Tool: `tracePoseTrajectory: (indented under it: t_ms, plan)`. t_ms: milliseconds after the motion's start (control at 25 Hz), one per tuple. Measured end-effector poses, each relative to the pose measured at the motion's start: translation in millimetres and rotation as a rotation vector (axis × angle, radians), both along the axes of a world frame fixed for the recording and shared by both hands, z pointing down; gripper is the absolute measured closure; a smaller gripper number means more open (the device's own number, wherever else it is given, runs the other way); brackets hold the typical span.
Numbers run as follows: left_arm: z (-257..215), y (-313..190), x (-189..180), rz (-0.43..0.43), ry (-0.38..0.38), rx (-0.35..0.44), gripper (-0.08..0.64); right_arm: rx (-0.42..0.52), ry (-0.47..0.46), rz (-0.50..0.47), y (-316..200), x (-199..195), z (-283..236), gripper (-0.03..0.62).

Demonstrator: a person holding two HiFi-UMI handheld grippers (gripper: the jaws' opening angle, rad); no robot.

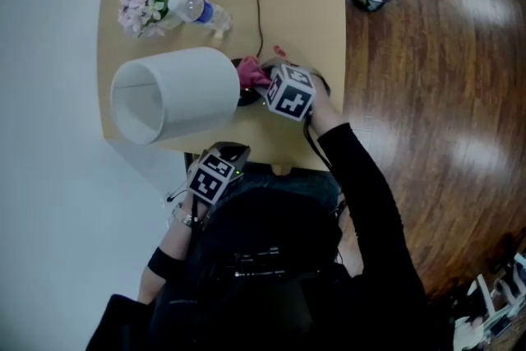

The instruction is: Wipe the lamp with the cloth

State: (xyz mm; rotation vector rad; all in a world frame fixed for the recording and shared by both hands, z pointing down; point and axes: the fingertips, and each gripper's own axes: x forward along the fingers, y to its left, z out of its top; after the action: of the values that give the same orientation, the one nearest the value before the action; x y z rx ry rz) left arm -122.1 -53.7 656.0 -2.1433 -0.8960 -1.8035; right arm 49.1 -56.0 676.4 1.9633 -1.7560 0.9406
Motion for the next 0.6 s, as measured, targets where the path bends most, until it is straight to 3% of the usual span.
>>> tracePoseTrajectory:
  t_ms: [360, 600]
  plan:
    - [-1, -7, -5, 0.063, 0.024, -0.048, 0.558, 0.009, -0.094, 0.208, -4, -53, 1, 0.477]
    - [2, -27, -8, 0.124, 0.041, -0.098, 0.558, -0.015, -0.127, 0.395, -21, -66, 1, 0.477]
